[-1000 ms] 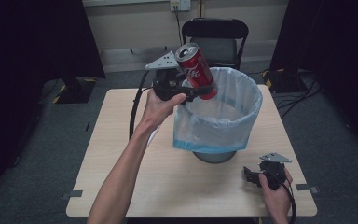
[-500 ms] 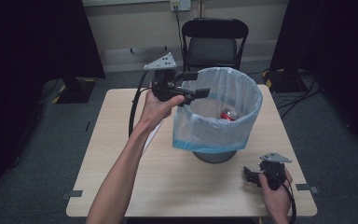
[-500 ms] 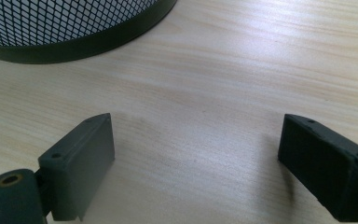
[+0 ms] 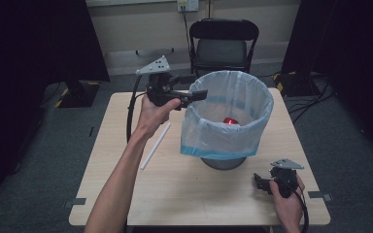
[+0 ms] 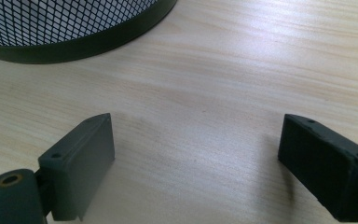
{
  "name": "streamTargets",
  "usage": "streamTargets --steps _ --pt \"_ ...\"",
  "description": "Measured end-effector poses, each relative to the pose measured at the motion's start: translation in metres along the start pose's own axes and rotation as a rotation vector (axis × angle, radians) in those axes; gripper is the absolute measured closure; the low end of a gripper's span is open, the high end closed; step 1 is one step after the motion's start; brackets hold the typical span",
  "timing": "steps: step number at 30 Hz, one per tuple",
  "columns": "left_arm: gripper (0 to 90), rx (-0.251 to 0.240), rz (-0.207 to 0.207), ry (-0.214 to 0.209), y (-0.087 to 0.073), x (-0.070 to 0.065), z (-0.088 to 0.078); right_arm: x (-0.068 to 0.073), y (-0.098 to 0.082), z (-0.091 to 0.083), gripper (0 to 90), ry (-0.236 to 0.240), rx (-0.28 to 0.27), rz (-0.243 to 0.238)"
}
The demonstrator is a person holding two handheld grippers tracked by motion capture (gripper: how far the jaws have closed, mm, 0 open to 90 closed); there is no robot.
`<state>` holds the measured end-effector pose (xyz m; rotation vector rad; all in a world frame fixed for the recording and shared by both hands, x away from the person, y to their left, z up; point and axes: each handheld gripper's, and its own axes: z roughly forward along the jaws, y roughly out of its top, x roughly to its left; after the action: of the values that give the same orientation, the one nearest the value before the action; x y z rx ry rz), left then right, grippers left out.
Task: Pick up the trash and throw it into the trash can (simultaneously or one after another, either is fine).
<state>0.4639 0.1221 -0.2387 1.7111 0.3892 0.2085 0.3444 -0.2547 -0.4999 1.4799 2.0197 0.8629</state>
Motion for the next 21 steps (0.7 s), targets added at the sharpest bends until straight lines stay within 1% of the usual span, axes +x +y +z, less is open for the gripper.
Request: streamTargets --steps 2,3,4,7,8,9,10,11,14,16,17,18,21 --pt "21.5 0.001 0.005 0.009 0.0 0.001 -0.005 0.0 0.0 0.0 9.9 0.0 0.0 0.0" --pt "21.3 0.004 0.004 0.023 -0.001 0.002 -0.01 0.0 0.0 0.0 9.9 0.0 0.0 0.0" --pt "21.4 0.004 0.004 0.023 -0.001 0.002 -0.01 0.0 0.0 0.0 9.9 0.0 0.0 0.0" --pt "21.3 0.025 -0.01 0.041 -0.006 0.006 -0.02 0.0 0.0 0.0 9.9 0.0 0.0 0.0" --pt "21.3 0.025 -0.01 0.041 -0.006 0.006 -0.02 0.0 0.0 0.0 9.9 0.0 0.0 0.0" --pt "21.4 0.015 -0.019 0.052 -0.009 0.008 -0.025 0.0 0.0 0.0 9.9 0.0 0.0 0.0" --pt "21.4 0.015 -0.019 0.052 -0.009 0.008 -0.025 0.0 0.0 0.0 9.9 0.0 0.0 0.0" --pt "21.4 0.015 -0.014 0.062 -0.012 0.009 -0.029 0.0 0.0 0.0 9.9 0.0 0.0 0.0" --pt "21.8 0.018 -0.011 0.075 -0.015 0.011 -0.035 0.0 0.0 0.0 9.9 0.0 0.0 -0.001" --pt "21.8 0.054 0.01 0.091 -0.016 0.01 -0.04 0.0 0.0 0.0 10.0 0.0 0.0 0.0" --pt "21.7 0.061 0.015 0.101 -0.016 0.01 -0.043 0.0 0.0 0.0 9.9 0.0 0.0 0.0" --pt "21.7 0.06 0.017 0.102 -0.017 0.01 -0.045 0.0 0.0 0.0 9.9 0.0 0.0 0.0" --pt "21.8 0.055 0.03 0.122 -0.017 0.009 -0.055 0.0 0.0 0.0 10.0 0.0 0.0 0.0"
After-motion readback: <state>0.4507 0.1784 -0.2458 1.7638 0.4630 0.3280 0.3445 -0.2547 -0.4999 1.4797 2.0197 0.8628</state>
